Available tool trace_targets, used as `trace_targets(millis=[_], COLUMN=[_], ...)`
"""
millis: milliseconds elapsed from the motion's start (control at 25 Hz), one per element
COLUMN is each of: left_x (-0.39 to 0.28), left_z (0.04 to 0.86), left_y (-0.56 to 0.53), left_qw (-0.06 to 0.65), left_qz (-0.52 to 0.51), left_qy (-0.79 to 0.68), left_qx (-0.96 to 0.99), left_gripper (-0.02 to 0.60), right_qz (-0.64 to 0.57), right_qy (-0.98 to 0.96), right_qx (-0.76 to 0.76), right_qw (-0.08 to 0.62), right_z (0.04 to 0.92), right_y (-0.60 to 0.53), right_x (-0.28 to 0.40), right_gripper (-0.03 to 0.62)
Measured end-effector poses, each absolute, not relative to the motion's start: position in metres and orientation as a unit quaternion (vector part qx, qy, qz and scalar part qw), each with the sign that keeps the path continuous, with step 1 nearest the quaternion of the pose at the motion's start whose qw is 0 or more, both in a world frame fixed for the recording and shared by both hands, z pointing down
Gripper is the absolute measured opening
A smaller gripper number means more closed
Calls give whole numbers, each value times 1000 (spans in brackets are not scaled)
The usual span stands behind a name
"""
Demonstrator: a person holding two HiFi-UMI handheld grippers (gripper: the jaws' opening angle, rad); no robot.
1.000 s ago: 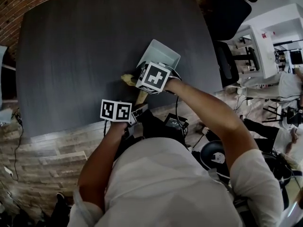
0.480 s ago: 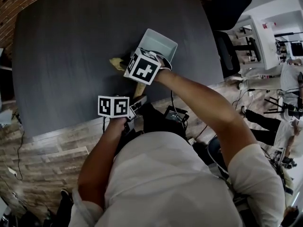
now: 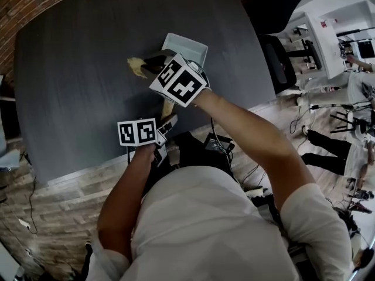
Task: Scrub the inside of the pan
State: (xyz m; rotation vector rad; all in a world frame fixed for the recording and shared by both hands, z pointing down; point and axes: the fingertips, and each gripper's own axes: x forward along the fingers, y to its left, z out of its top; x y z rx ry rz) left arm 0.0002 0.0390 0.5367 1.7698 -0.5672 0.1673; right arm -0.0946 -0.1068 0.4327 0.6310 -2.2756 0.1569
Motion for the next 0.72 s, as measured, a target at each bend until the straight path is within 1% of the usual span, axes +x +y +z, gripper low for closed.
trace_targets(millis=[320, 560, 600, 720], left_x=[5, 14, 15, 17], left_z=[537, 537, 534, 525], left_y=[-10, -45, -46, -39], left_qw=[589, 581, 578, 562], left_qz=[62, 81, 86, 101], left_qy=[-286, -288, -279, -245], left_qx=[753, 757, 762, 783], left_gripper=[101, 101, 114, 219], right_qz=[78, 106, 111, 125], right_qy=[-873, -859, -857, -851], right_qx=[311, 361, 369, 394], right_qw=[367, 348, 343, 324], right_z=[426, 417, 414, 406], right_y=[-114, -114, -114, -111], right_x=[-43, 2, 8, 29], right_gripper=[61, 61, 61, 61])
